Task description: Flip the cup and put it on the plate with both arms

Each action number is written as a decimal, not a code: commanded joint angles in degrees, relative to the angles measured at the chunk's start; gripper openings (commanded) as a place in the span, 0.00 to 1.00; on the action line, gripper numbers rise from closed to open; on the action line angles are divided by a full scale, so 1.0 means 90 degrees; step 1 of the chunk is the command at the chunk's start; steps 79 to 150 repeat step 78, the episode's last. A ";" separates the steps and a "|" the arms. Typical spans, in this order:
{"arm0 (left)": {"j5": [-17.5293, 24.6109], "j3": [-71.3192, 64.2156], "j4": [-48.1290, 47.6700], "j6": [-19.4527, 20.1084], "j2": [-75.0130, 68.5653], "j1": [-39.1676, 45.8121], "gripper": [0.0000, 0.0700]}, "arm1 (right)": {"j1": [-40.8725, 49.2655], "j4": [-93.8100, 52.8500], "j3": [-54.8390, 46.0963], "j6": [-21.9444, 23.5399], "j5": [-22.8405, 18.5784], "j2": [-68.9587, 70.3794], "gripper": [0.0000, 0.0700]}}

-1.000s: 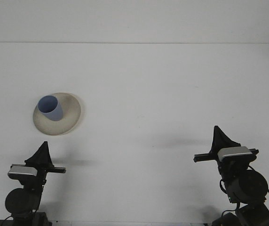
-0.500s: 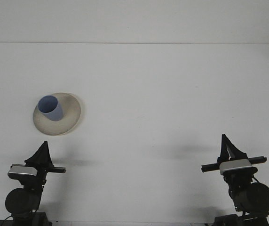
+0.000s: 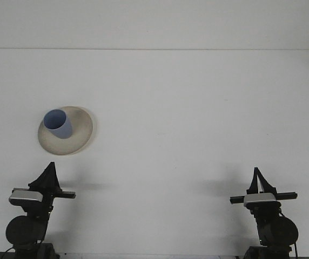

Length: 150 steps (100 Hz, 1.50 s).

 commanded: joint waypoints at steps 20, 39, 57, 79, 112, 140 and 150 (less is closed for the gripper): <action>-0.0036 -0.0126 0.0080 -0.0036 -0.0010 -0.0002 0.02 | -0.0012 0.0153 -0.0034 0.0027 -0.0053 -0.0002 0.00; -0.0036 -0.0126 0.0070 -0.0036 -0.0010 -0.0002 0.02 | -0.0012 0.0155 -0.0034 0.0024 -0.0010 -0.0002 0.00; -0.0036 -0.0126 0.0080 -0.0036 -0.0010 -0.0002 0.02 | -0.0012 0.0155 -0.0034 0.0024 -0.0010 -0.0002 0.00; -0.0036 -0.0126 0.0078 -0.0036 -0.0010 -0.0002 0.02 | -0.0012 0.0155 -0.0032 0.0024 -0.0010 -0.0002 0.00; -0.0036 -0.0126 0.0078 -0.0036 -0.0010 -0.0002 0.02 | -0.0012 0.0155 -0.0032 0.0024 -0.0010 -0.0002 0.00; -0.0036 -0.0126 0.0078 -0.0036 -0.0010 -0.0002 0.02 | -0.0012 0.0155 -0.0032 0.0024 -0.0010 -0.0002 0.00; -0.0036 -0.0126 0.0078 -0.0036 -0.0010 -0.0002 0.02 | -0.0012 0.0155 -0.0032 0.0024 -0.0010 -0.0002 0.00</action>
